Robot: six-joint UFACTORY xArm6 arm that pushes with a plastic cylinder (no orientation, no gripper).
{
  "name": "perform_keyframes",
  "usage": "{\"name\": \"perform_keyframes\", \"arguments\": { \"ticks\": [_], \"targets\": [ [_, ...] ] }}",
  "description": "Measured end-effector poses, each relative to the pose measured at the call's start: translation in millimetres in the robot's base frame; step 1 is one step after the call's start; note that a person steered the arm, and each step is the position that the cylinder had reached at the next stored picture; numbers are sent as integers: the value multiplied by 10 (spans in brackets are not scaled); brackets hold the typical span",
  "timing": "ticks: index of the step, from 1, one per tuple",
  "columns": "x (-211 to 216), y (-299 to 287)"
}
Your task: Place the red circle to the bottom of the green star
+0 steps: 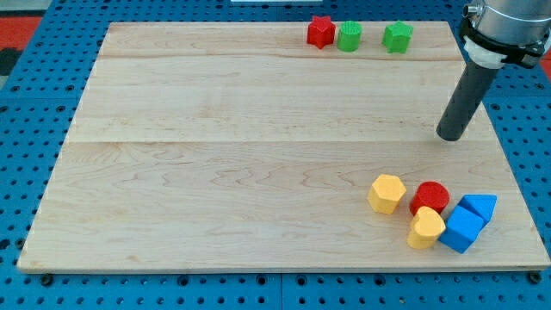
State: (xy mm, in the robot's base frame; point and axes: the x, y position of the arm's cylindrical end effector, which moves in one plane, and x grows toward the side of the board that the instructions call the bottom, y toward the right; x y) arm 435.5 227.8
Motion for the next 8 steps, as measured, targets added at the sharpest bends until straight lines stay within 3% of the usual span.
{"name": "perform_keyframes", "arguments": {
  "ticks": [3, 4, 5, 7, 8],
  "targets": [
    [-1254, 499],
    [-1393, 813],
    [-1305, 507],
    [70, 455],
    [553, 727]
  ]
}}
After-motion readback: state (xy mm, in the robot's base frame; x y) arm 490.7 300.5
